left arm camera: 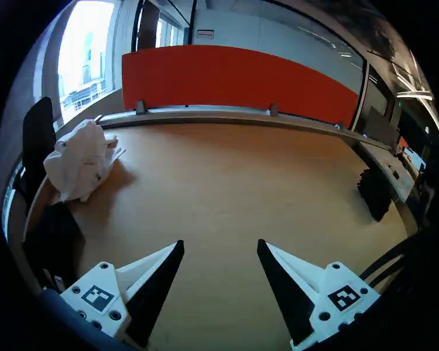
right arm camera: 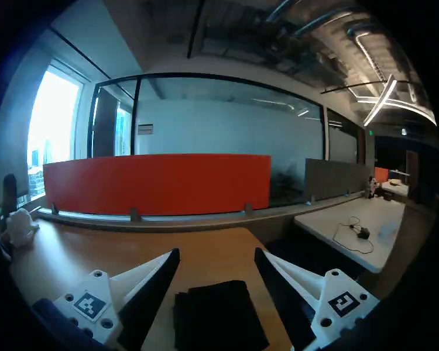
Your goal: Fold towel
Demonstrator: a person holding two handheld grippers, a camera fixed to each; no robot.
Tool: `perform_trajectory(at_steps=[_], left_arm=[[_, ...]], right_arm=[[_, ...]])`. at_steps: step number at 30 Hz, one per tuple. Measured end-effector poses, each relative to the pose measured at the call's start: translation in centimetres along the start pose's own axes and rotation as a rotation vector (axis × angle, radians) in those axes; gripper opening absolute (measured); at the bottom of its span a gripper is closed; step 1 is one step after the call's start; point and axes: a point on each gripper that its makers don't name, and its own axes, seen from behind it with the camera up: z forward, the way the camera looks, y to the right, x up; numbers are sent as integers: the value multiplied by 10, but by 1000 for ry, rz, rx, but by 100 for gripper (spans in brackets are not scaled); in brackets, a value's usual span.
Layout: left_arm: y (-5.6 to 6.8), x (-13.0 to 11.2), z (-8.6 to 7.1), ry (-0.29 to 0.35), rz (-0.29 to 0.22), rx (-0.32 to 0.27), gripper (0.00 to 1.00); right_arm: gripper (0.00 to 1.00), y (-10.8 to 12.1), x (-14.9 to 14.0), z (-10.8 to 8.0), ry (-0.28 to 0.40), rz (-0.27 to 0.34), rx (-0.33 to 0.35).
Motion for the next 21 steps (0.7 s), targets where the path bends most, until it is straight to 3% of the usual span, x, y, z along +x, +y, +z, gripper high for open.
perform_trajectory(at_steps=[12, 21], left_arm=[[-12, 41, -5, 139, -12, 28, 92], [-31, 81, -10, 267, -20, 77, 92]], right_arm=[[99, -45, 19, -5, 25, -26, 92], [99, -75, 26, -8, 26, -41, 141]])
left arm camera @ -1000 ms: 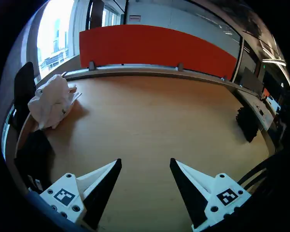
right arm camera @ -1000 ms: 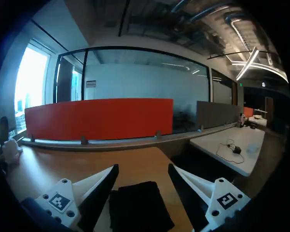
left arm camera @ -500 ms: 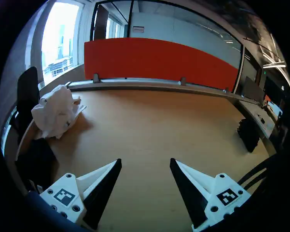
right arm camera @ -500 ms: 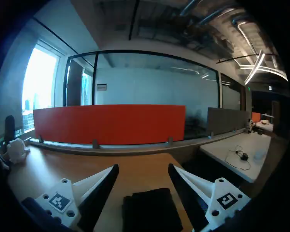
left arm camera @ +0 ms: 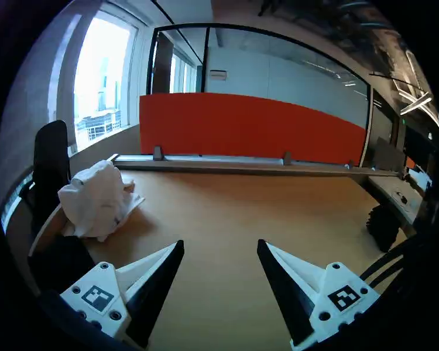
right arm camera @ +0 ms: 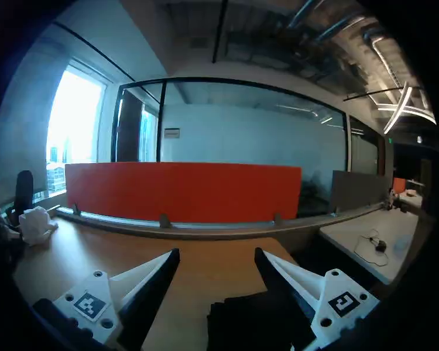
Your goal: Fold towel
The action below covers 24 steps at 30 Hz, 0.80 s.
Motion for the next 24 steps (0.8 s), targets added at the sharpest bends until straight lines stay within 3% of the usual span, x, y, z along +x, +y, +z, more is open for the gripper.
perform_trajectory(at_steps=[15, 24], left_arm=[[-17, 57, 1, 154, -1, 54, 92], [-20, 86, -2, 230, 30, 64, 92]], right_arm=[[99, -56, 19, 1, 17, 5, 69], [99, -90, 25, 1, 25, 35, 97]])
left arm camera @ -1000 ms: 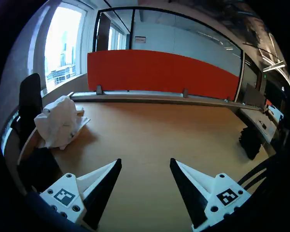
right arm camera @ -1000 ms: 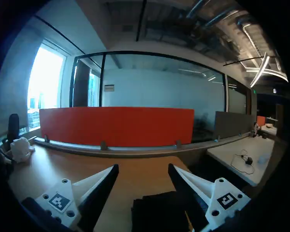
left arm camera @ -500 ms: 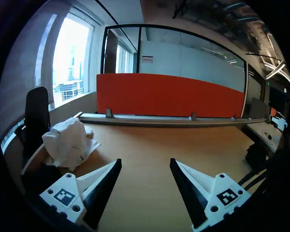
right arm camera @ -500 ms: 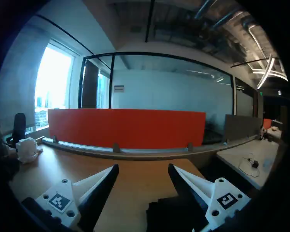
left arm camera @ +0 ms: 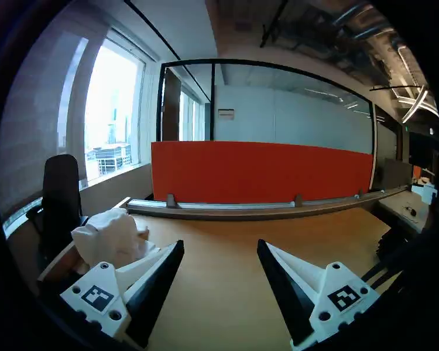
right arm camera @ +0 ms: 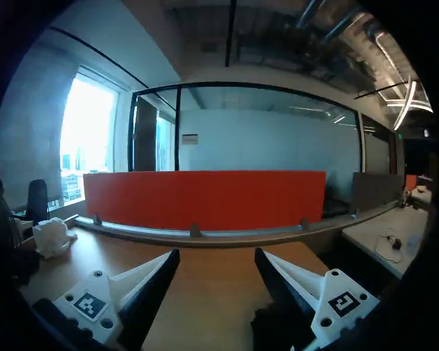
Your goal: Fold towel
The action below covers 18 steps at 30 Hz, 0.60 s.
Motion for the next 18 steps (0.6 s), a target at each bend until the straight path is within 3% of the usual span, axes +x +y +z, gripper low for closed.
perform_trajectory(at_steps=[9, 18], left_arm=[[-6, 19, 2, 64, -11, 11, 92], [-8, 24, 3, 88, -16, -1, 93]], right_arm=[[99, -21, 1, 1, 3, 2, 15], [99, -32, 5, 1, 1, 0, 18]])
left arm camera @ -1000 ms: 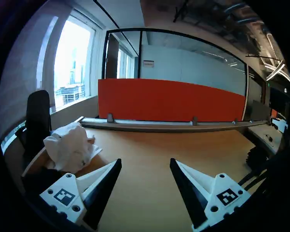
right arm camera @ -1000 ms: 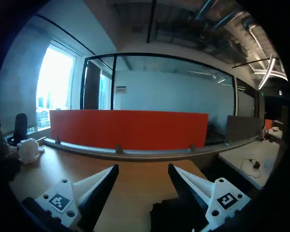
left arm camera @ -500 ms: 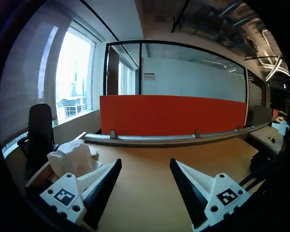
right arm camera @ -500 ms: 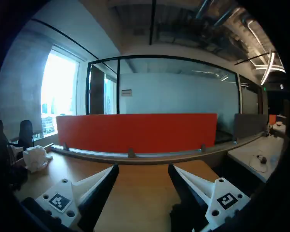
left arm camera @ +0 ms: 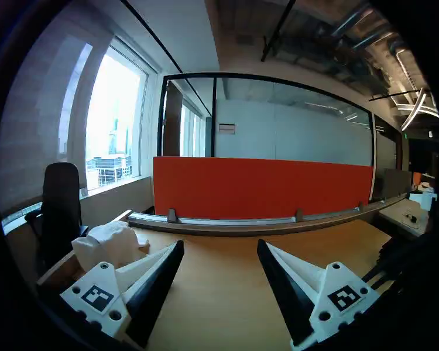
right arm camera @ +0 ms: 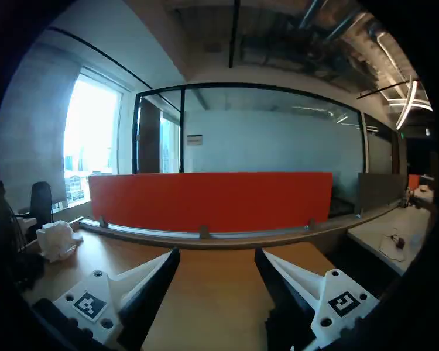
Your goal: Fold towel
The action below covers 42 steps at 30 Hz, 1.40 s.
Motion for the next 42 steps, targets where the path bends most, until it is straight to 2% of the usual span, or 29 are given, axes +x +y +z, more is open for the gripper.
perform_trajectory(at_steps=[9, 15, 21, 27, 33, 38, 42], left_arm=[[-2, -2, 0, 16, -2, 0, 92], [5, -15, 3, 18, 6, -15, 93], [6, -35, 5, 25, 17, -19, 92], [0, -56, 4, 45, 35, -13, 92], [-12, -80, 2, 57, 29, 0, 92], [-20, -97, -3, 79, 50, 11, 92], [-20, -107, -5, 95, 63, 12, 92]], right_arm=[[99, -6, 5, 1, -1, -6, -9], [99, -16, 13, 0, 0, -15, -6], [99, -23, 14, -1, 1, -18, -5], [99, -27, 9, -3, 4, -14, -13], [99, -39, 2, -2, 5, -17, -7], [99, -51, -8, 0, 2, -44, 4], [99, -64, -14, 1, 1, -68, 20]])
